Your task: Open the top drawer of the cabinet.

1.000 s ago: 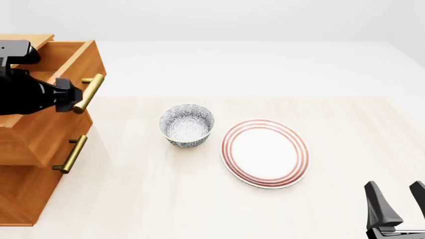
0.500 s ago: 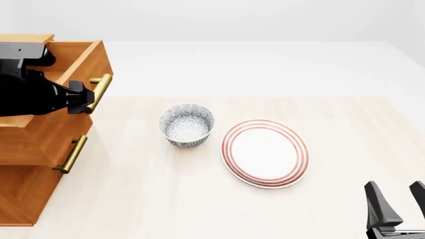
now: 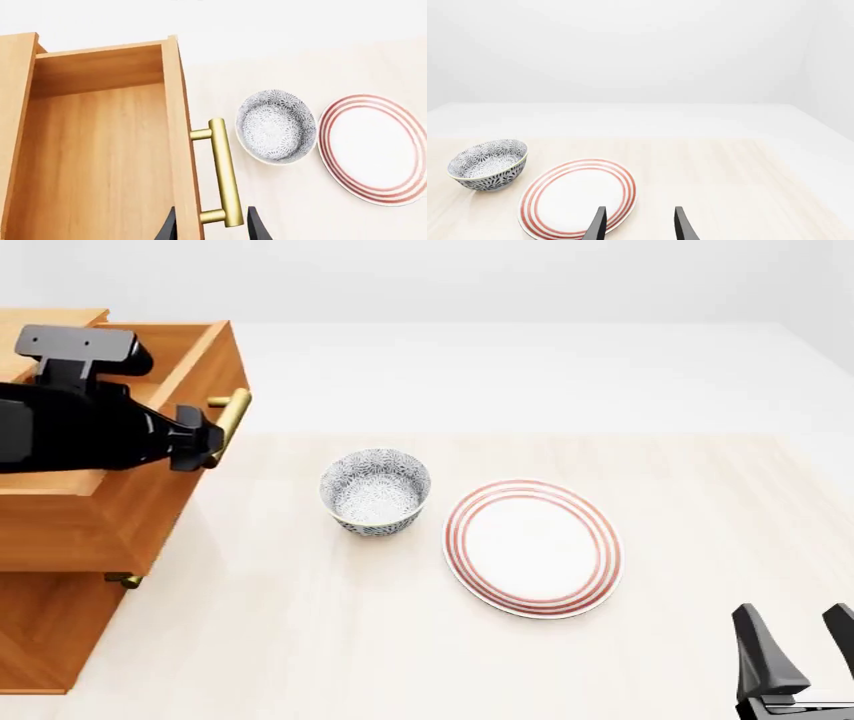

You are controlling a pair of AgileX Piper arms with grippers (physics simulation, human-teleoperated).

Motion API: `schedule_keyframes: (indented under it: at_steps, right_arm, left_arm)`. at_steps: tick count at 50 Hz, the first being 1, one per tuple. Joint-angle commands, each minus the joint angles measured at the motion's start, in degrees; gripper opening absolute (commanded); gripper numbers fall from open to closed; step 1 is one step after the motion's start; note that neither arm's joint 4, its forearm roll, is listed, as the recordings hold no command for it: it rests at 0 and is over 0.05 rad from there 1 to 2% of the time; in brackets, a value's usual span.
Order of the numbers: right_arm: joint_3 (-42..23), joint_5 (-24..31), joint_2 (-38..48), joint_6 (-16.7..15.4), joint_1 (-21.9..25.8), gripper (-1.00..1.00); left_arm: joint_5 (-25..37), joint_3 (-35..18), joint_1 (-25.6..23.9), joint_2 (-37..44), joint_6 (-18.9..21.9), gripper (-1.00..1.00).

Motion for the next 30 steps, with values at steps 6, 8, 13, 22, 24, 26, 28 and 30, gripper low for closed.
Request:
schedule_keyframes:
  at_steps: [6, 8, 13, 22, 24, 26, 28, 30]
  right_arm:
    - [0.0, 0.0, 0.0, 0.0, 0.0, 1.00]
    - [0.0, 0.0, 0.0, 0.0, 0.0, 1.00]
    - [0.0, 0.0, 0.0, 0.0, 0.0, 1.00]
    - [0.0, 0.0, 0.0, 0.0, 0.0, 1.00]
    - [0.0, 0.0, 0.0, 0.0, 0.0, 1.00]
    - [0.0, 0.0, 0.0, 0.0, 0.0, 1.00]
    - [0.0, 0.0, 0.0, 0.0, 0.0, 1.00]
    - [0.0, 0.0, 0.0, 0.0, 0.0, 1.00]
  left_arm:
    - [-0.8, -0.6, -4.1, 2.8, 1.1, 1.00]
    - [-1.1, -0.6, -4.8, 2.8, 1.1, 1.00]
    - [-1.1, -0.6, -5.3, 2.8, 1.5, 1.00]
    - [-0.8, -1.9, -6.3, 2.5, 2.7, 1.00]
    - [-0.9, -1.8, -6.6, 2.5, 2.8, 1.00]
    - [-0.7, -1.9, -6.7, 2.5, 2.9, 1.00]
    - [-0.8, -2.2, -7.1, 2.7, 2.7, 1.00]
    - [-0.9, -2.3, -7.3, 2.1, 3.2, 1.00]
